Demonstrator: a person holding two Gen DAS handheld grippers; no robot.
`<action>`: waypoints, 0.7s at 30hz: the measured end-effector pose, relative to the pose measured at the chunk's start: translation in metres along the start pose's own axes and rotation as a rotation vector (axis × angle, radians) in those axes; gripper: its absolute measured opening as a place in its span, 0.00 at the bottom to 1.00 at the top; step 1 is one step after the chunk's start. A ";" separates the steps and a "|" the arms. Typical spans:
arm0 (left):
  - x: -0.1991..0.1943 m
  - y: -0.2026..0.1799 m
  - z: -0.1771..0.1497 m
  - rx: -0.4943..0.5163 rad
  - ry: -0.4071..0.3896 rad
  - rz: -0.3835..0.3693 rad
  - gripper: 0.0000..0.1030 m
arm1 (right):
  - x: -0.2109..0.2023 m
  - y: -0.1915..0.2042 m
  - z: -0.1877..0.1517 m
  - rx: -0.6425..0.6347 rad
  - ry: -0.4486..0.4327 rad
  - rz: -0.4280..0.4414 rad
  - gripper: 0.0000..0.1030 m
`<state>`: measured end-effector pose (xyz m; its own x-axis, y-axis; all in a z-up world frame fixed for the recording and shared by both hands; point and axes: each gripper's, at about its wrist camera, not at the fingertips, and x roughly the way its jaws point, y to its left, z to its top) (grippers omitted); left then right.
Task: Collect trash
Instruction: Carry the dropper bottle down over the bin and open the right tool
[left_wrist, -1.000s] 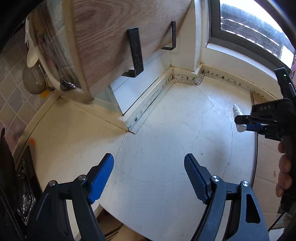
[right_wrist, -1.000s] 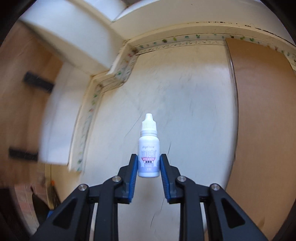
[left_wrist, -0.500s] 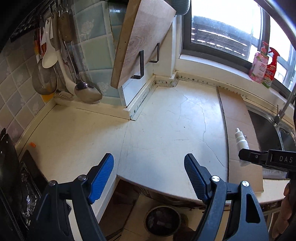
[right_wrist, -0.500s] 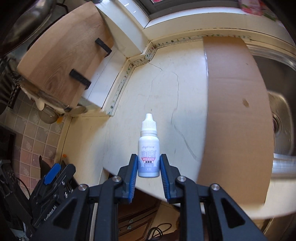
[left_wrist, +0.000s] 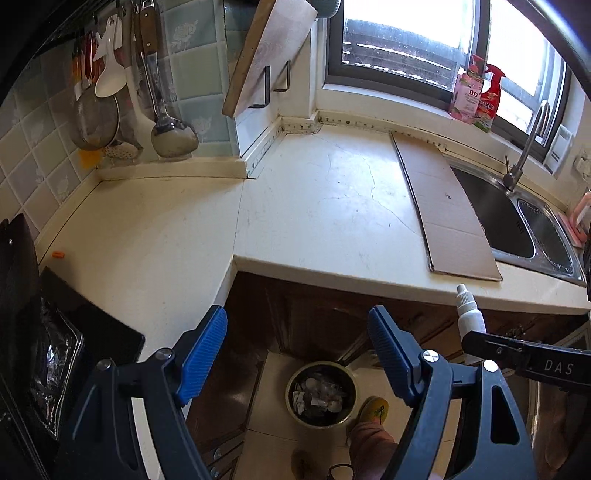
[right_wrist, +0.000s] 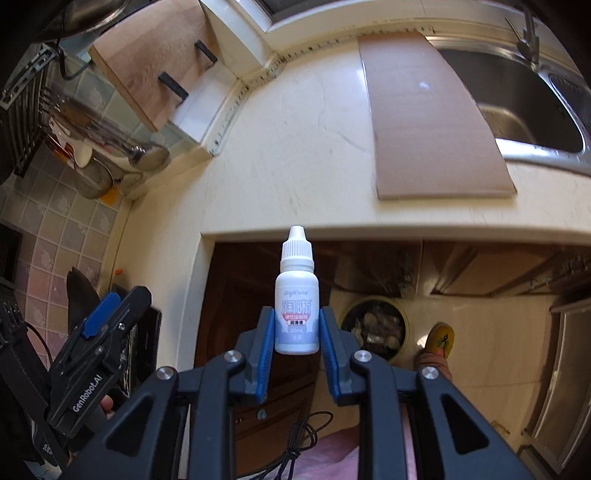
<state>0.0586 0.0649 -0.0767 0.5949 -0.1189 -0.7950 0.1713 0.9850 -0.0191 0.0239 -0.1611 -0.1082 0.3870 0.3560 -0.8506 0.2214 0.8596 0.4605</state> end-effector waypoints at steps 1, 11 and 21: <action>0.001 0.000 -0.005 0.000 0.007 -0.004 0.75 | 0.001 -0.001 -0.005 0.000 0.008 -0.006 0.24; 0.030 -0.006 -0.048 -0.080 0.130 -0.057 0.84 | 0.020 -0.029 -0.027 -0.031 0.106 -0.028 0.24; 0.087 -0.002 -0.088 -0.102 0.275 -0.039 0.99 | 0.099 -0.070 -0.038 0.037 0.244 -0.011 0.24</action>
<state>0.0413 0.0634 -0.1992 0.3519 -0.1326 -0.9266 0.1016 0.9895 -0.1031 0.0129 -0.1716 -0.2344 0.1577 0.4284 -0.8897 0.2591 0.8515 0.4559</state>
